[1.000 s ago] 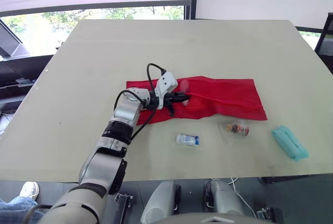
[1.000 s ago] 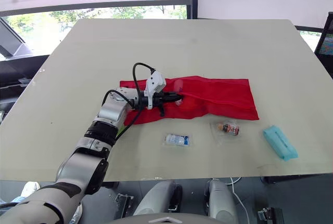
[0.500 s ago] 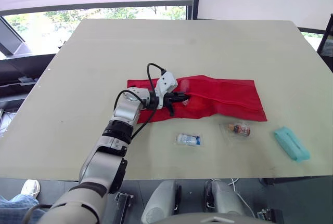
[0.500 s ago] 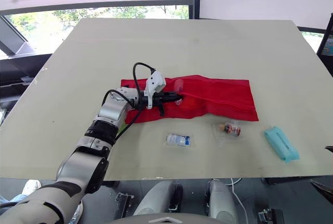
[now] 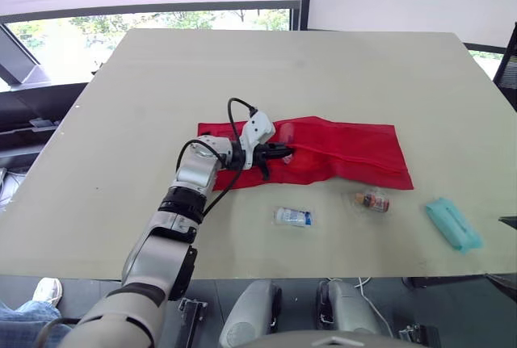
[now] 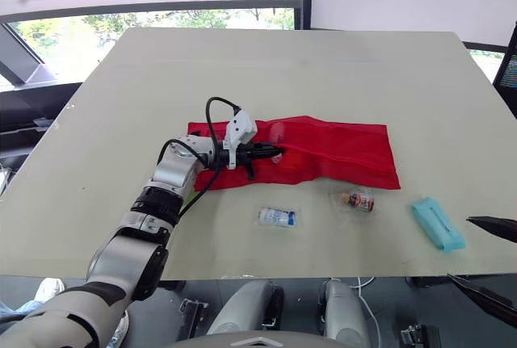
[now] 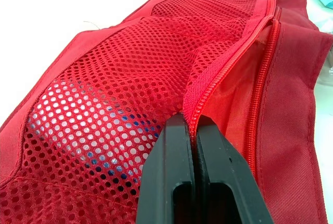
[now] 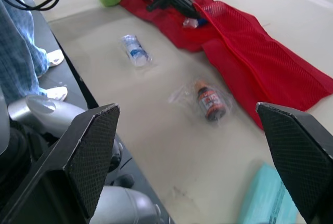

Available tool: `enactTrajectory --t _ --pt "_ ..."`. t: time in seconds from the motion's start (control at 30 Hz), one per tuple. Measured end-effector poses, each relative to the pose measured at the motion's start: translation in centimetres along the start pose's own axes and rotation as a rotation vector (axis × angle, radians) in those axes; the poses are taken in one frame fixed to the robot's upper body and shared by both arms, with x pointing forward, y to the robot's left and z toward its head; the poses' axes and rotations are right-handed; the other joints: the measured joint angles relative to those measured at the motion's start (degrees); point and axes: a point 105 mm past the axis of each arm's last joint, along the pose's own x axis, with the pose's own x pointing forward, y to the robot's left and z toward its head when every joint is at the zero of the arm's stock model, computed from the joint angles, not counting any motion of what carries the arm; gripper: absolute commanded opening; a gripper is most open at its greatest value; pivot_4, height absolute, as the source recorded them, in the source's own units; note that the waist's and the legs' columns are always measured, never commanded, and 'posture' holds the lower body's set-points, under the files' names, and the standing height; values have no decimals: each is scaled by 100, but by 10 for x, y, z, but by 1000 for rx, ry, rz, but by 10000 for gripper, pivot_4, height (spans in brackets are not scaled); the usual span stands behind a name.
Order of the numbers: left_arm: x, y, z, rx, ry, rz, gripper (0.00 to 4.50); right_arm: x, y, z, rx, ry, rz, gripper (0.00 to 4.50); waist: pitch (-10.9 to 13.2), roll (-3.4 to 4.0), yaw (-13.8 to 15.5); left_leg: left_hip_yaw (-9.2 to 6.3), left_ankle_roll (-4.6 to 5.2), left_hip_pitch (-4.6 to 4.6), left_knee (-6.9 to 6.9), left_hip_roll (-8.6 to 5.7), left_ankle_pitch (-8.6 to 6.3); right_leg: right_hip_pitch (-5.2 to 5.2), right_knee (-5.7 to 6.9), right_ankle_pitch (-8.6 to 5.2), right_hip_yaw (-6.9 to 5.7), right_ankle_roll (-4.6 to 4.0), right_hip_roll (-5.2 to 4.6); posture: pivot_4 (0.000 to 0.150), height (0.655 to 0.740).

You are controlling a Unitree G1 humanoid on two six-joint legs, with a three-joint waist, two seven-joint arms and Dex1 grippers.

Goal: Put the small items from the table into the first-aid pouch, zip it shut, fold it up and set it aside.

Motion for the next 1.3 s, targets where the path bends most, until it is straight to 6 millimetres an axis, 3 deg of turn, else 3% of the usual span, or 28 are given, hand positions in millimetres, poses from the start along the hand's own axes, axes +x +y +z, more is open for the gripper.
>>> enactTrajectory --t 0.23,0.43,0.6,0.77,0.8,1.17,1.3 --pt "-1 0 0 7 2 1 0 66 9 4 -35 -56 60 44811 0 -1 7 0 -22 -2 3 -1 13 -1 1 1 -1 -1 1 1500 7395" --pt "-3 2 0 14 8 8 0 103 21 6 -19 -69 121 44811 1 -5 -4 1 -24 -2 5 -2 14 -1 1 1 -1 -1 3 1500 7395" --pt "-4 2 0 33 15 8 0 148 34 3 -95 -35 217 44811 1 -7 -8 1 -25 -4 5 -3 16 -4 3 1 -3 -2 5 1500 7395" --pt "-4 2 1 42 16 8 0 176 39 -1 -129 -20 265 44811 2 -12 -12 1 -27 -8 13 -8 17 -4 2 2 -2 -2 5 1500 7395" --pt "-3 1 2 49 20 5 0 195 39 -5 -131 10 289 44811 2 -13 -13 0 -28 -7 12 -8 18 -5 3 2 -3 -2 6 1500 7395" --pt "-2 0 2 43 24 7 0 234 44 -41 -35 155 302 44811 -1 -18 -21 -4 -29 -6 13 -15 19 -6 8 3 -2 -3 8 1500 7395" --pt "0 -2 2 39 17 2 0 239 43 -44 -49 165 306 26717 -1 -17 -13 -5 -28 -6 13 -19 18 -6 10 3 -2 -3 7 1500 7395"
